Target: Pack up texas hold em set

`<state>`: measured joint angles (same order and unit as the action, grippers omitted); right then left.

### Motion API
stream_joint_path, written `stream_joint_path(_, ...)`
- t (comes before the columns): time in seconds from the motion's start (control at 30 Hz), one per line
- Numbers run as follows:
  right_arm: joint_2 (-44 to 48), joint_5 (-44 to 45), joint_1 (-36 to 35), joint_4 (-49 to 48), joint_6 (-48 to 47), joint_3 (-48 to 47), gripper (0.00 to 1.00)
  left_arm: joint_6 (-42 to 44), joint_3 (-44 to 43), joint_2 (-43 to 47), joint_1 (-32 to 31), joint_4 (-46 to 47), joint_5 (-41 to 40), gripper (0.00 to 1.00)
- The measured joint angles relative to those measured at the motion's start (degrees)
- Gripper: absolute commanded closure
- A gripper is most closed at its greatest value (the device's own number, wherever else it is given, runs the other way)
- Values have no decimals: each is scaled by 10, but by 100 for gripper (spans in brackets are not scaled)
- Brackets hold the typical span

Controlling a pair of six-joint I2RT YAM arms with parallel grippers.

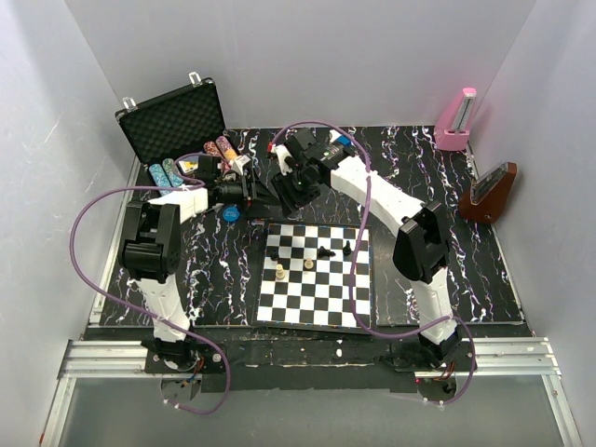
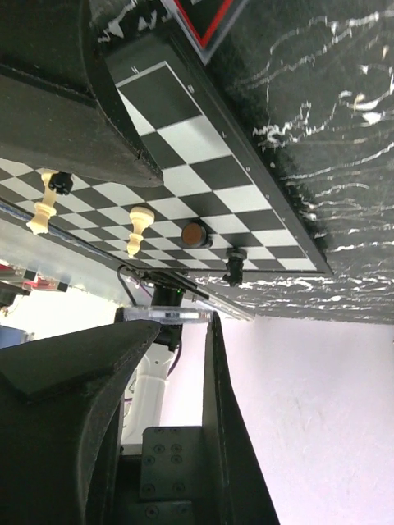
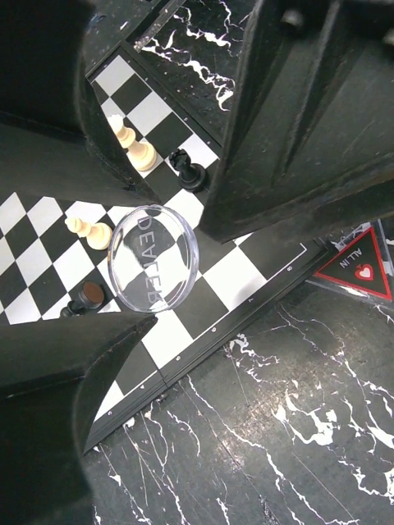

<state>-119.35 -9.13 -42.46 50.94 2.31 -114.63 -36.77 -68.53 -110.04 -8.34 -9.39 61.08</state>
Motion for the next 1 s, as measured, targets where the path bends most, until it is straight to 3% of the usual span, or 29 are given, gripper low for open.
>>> stream_joint_path(0.5, 0, -1, -5, 2, -12, 0, 60, -64, 15, -3, -22, 98, 40, 43)
stream_joint_path(0.7, 0, 0, -8, 2, -12, 0, 60, -68, 15, -11, -36, 104, 52, 55)
stream_joint_path(1.0, 0, 0, -9, 8, -13, 0, 60, -72, 15, -19, -47, 110, 76, 91)
